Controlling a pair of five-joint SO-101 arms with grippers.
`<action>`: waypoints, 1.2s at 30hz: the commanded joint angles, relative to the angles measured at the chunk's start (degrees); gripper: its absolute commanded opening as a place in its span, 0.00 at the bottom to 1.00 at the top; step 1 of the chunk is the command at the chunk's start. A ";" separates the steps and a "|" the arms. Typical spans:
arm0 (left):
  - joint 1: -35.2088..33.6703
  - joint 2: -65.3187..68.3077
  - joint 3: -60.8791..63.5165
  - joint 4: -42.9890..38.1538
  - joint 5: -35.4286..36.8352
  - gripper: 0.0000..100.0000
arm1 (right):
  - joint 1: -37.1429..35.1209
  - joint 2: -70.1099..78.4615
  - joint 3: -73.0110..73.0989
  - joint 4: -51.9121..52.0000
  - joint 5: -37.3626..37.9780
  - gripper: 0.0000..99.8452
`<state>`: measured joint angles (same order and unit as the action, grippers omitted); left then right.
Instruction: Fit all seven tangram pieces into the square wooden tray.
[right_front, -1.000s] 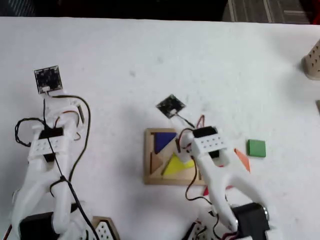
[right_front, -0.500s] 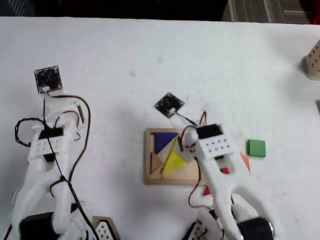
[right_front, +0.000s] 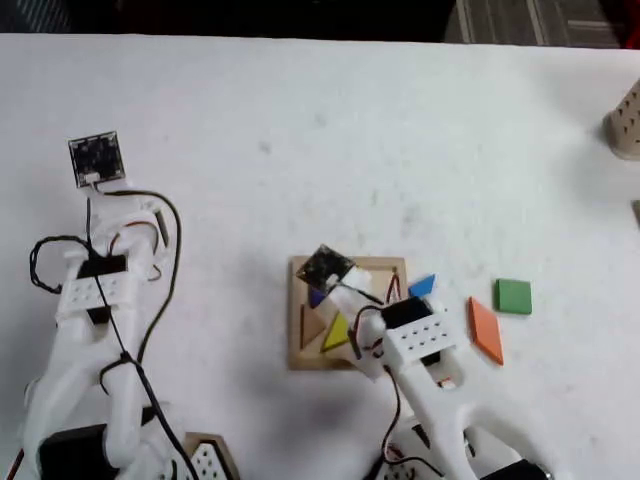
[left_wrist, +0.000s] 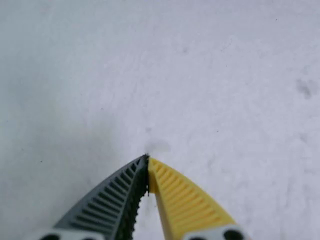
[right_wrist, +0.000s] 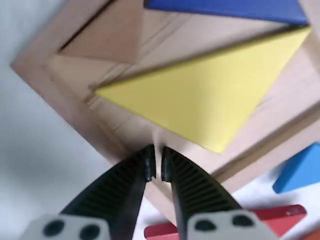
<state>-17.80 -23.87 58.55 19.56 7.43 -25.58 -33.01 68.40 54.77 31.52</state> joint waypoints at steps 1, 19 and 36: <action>0.66 -0.13 -0.26 -1.32 -0.62 0.02 | 2.15 -1.27 0.00 -3.21 -0.35 0.04; 0.66 -0.13 -0.18 -1.14 -0.62 0.02 | 14.02 -1.27 -4.40 -8.04 -0.26 0.04; 0.66 -0.13 -0.18 -1.41 -0.62 0.02 | -3.65 -1.36 -16.00 4.35 -21.54 0.04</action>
<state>-17.80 -23.87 58.55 19.56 7.43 -32.00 -33.01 55.30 60.04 10.86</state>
